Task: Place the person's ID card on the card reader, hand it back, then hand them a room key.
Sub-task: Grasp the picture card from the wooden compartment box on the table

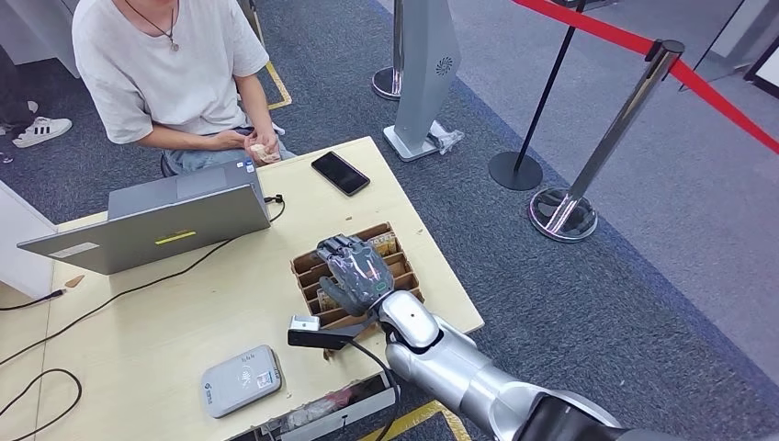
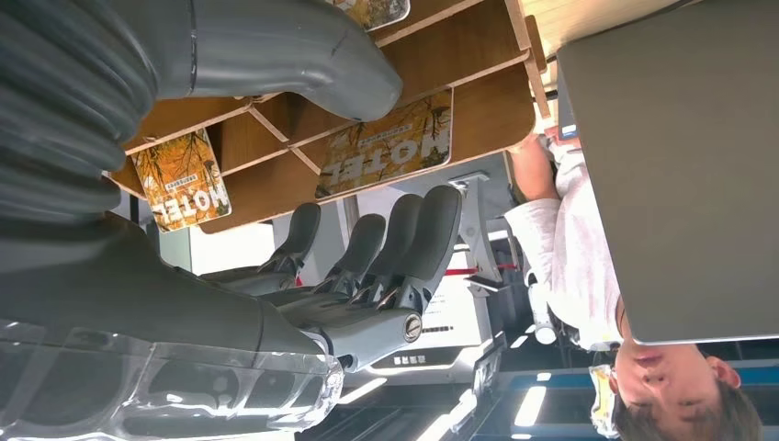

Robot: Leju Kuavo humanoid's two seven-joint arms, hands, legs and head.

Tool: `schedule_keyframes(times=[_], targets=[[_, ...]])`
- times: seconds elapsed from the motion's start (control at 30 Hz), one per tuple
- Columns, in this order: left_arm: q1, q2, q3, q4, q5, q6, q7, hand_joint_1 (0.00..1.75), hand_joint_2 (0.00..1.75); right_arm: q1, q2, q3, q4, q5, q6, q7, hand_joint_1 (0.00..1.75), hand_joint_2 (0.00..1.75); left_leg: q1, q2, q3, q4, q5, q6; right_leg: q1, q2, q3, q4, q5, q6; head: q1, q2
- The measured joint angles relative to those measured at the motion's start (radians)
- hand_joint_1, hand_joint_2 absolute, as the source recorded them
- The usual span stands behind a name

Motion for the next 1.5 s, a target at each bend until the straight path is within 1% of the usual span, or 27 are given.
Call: schedule_keyframes(times=[0.17,0.37,0.67,1.2,1.37,1.5], targets=[[0.000,0.000,0.000,0.000,0.001,0.000,0.000,0.00,0.00,-0.007,0.000,0.000,0.008,0.012,0.003,0.002,0.89,1.75,0.000,0.000,0.000,0.000,0.000,0.000,0.000,0.000,0.000,0.000,0.000,0.000,0.000,0.000],[0.000,0.000,0.000,0.000,0.002,0.001,0.000,0.00,0.00,-0.014,0.000,-0.001,0.013,0.013,0.003,0.002,0.82,1.75,0.000,0.000,0.000,0.000,0.000,0.000,0.000,0.000,0.000,0.000,0.000,0.000,0.000,0.000],[0.000,0.000,0.000,0.000,0.001,0.001,-0.001,0.00,0.00,-0.023,0.000,-0.001,0.018,0.014,0.006,0.005,0.88,1.75,0.000,0.000,0.000,0.000,0.000,0.000,0.000,0.000,0.000,0.000,0.000,0.000,0.000,0.000],[-0.001,0.000,0.000,0.000,0.007,0.003,-0.018,0.00,0.00,-0.036,0.000,-0.002,0.040,0.031,0.012,0.009,0.79,1.75,0.000,0.000,0.000,0.000,0.000,0.000,0.000,0.000,0.000,0.000,0.000,0.000,0.000,0.000],[-0.001,0.000,0.000,0.000,0.008,0.004,-0.019,0.00,0.00,-0.044,0.000,-0.002,0.051,0.031,0.012,0.009,0.79,1.75,0.000,0.000,0.000,0.000,0.000,0.000,0.000,0.000,0.000,0.000,0.000,0.000,0.000,0.000],[-0.001,0.000,0.000,0.000,0.010,0.005,-0.019,0.00,0.00,-0.049,0.000,-0.002,0.061,0.032,0.011,0.009,0.83,1.75,0.000,0.000,0.000,0.000,0.000,0.000,0.000,0.000,0.000,0.000,0.000,0.000,0.000,0.000]])
